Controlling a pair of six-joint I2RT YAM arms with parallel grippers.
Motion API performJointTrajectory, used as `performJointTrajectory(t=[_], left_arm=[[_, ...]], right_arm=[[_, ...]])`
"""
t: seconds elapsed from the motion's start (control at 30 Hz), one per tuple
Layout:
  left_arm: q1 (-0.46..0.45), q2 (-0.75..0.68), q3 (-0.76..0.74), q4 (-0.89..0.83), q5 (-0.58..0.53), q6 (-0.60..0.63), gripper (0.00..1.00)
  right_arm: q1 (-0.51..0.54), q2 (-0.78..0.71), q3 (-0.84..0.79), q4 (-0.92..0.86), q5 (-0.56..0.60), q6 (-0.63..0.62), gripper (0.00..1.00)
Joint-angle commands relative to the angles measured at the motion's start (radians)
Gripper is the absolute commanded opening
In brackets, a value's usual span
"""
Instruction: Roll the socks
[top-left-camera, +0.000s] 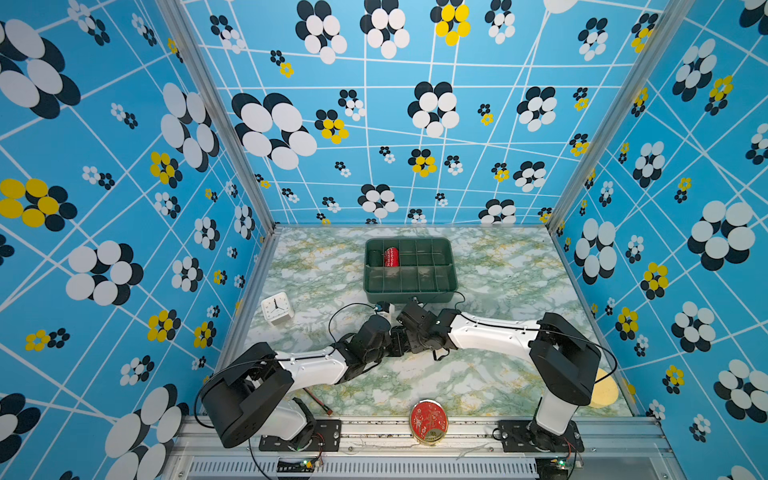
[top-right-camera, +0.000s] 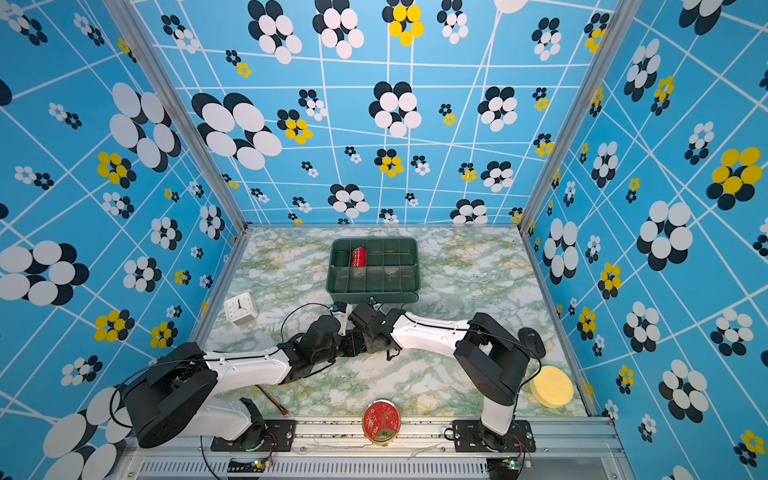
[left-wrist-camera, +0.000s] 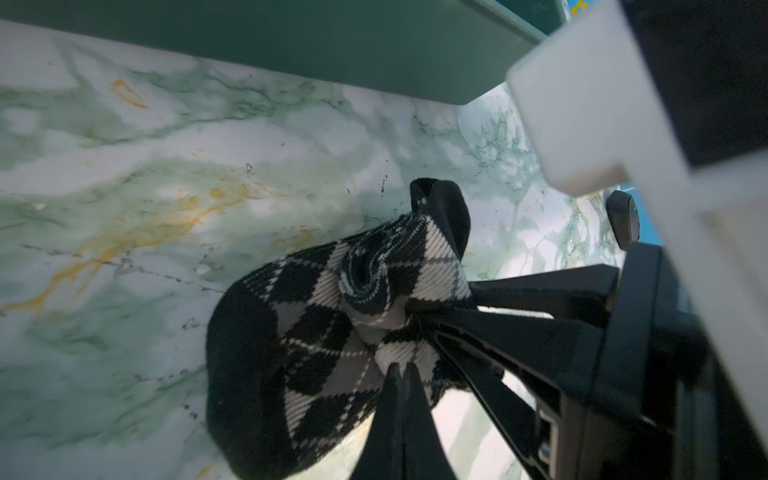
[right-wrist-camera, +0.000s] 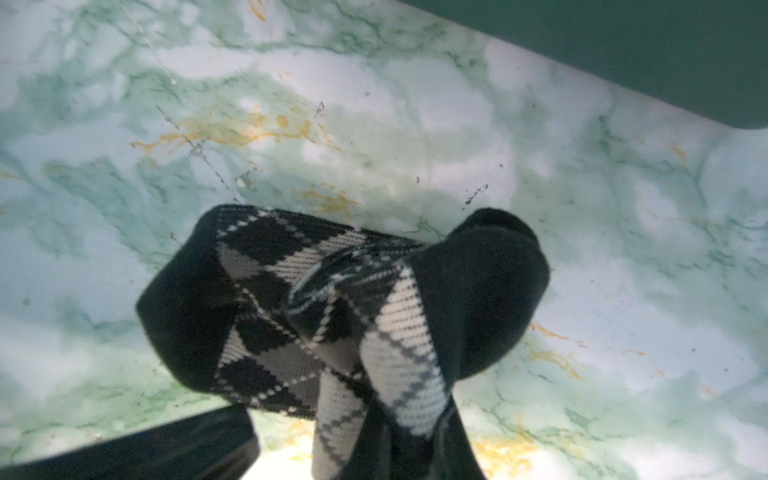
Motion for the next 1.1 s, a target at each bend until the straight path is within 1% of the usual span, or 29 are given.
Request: performJointTrajectory(t=[0.0, 0.5, 0.9, 1.07], left_arm=[[-0.005, 0.037, 0.000, 0.067, -0.010, -0.022, 0.00], [-0.005, 0.174, 0.019, 0.171, -0.006, -0.052, 0.00], [-0.009, 0.184, -0.025, 0.295, -0.025, -0.075, 0.00], [-0.010, 0.213, -0.004, 0.276, -0.017, -0.068, 0.00]], right_arm=[[0.008, -0.010, -0.024, -0.005, -0.018, 0.014, 0.10], [0.007, -0.011, -0.029, 0.017, -0.037, 0.013, 0.10], [0.007, -0.003, -0.032, 0.029, -0.046, 0.010, 0.10], [0.008, -0.002, -0.033, 0.034, -0.050, 0.008, 0.10]])
